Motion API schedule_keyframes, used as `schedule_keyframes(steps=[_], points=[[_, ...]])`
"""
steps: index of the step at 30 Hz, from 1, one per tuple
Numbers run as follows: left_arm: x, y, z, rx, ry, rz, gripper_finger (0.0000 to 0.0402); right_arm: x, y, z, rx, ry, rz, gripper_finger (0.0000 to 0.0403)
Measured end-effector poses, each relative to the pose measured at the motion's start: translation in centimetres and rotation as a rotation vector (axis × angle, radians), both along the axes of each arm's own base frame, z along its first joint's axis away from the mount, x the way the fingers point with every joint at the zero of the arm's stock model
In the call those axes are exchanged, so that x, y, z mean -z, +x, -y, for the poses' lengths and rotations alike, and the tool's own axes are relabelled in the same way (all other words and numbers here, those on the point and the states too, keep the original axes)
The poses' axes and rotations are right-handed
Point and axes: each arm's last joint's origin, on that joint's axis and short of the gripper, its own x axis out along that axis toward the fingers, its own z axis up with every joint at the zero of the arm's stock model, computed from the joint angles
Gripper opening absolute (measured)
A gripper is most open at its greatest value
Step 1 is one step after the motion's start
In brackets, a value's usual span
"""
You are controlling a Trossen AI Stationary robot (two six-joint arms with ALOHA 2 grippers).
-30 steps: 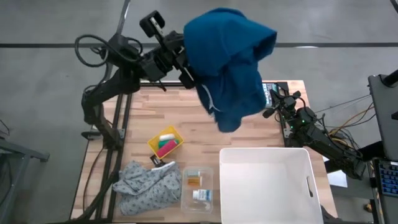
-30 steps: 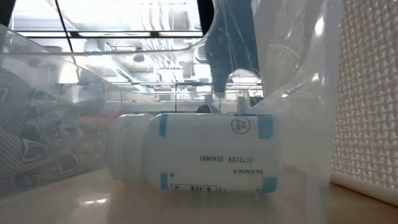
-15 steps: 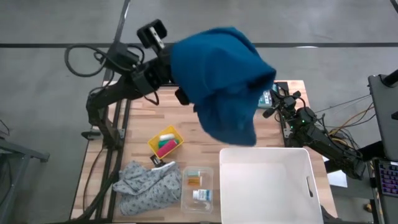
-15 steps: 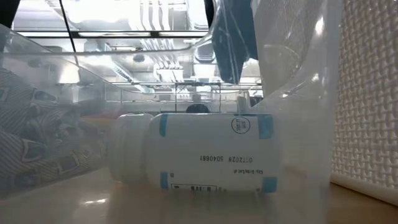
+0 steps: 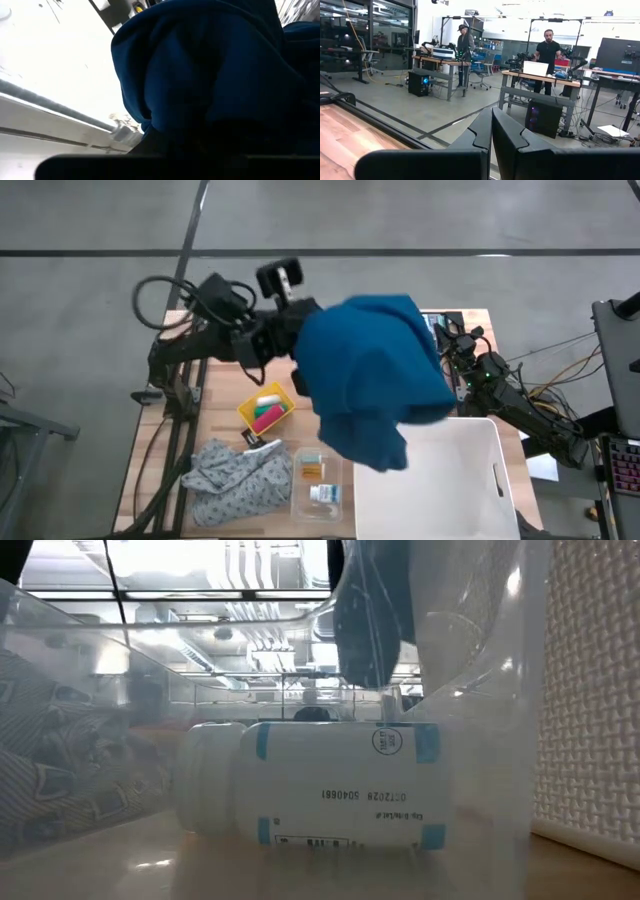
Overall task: Pick & Place Medicine items
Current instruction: Put the blue patient gown into the white laundry bin
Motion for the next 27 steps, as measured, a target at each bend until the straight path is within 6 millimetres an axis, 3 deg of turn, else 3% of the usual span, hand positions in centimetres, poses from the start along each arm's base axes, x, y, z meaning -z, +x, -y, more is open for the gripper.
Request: schedule_keyframes(steps=[12, 19, 27], points=[[6.8, 7.6, 2.2, 0.109, -0.078, -0.233, 0.0028, 0.0, 0.0, 0.0, 0.000, 0.001, 0.000, 0.0008], [12.4, 12.1, 3.6, 0.134, -0.094, -0.423, 0.0028, 0.0, 0.0, 0.0, 0.000, 0.001, -0.001, 0.0008], [17.9, 14.7, 4.3, 0.121, -0.074, -0.710, 0.0028, 0.0, 0.0, 0.0, 0.000, 0.001, -0.001, 0.0008]])
